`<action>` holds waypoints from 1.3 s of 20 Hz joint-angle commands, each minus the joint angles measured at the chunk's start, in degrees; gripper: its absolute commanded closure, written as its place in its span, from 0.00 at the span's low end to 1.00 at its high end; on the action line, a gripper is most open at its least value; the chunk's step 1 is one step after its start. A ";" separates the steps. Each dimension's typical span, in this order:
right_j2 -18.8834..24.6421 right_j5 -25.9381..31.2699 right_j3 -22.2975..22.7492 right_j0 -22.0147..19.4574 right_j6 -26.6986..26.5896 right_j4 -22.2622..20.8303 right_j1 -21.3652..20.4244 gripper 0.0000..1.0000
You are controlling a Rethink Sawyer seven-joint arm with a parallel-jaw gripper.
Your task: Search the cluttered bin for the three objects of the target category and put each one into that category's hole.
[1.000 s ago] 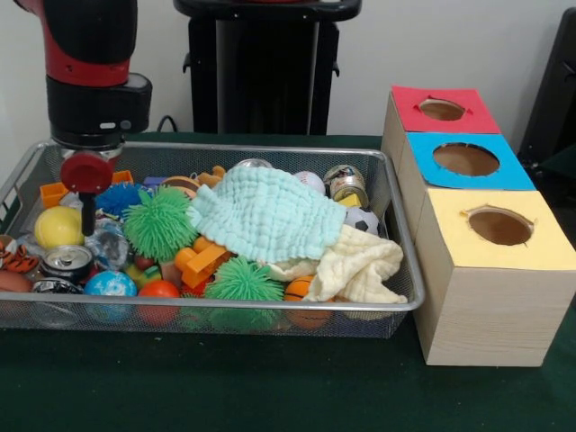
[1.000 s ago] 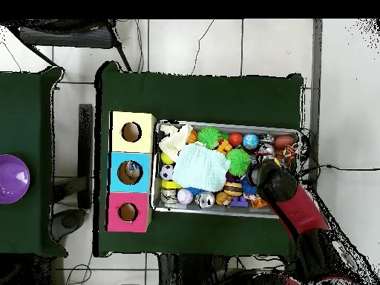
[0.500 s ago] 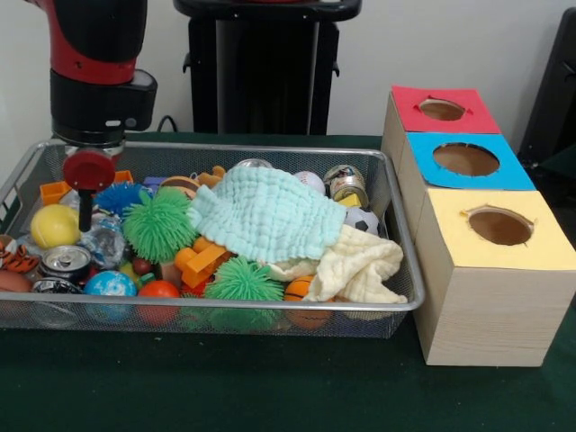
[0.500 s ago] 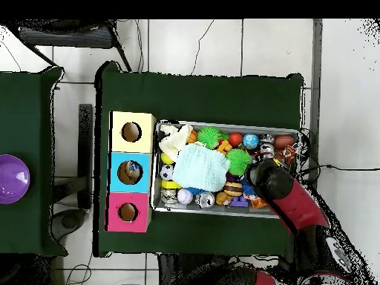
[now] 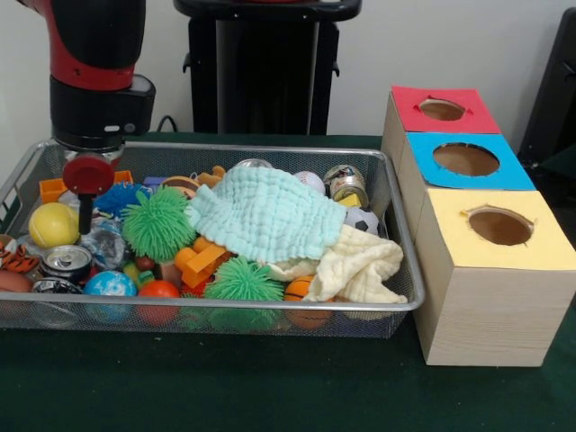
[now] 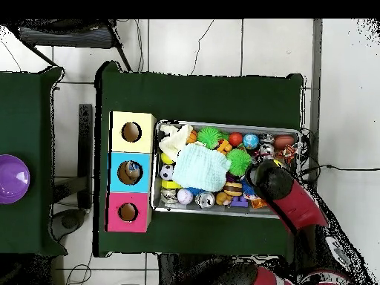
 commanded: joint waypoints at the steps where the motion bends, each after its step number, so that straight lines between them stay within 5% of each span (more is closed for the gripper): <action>1: 4.97 2.71 0.63 -2.73 4.85 -1.00 3.39 1.00; 11: 12.85 -1.30 4.56 -8.16 5.07 -1.96 0.73 1.00; 26: 18.84 -1.24 6.66 -12.81 4.60 -3.69 0.02 1.00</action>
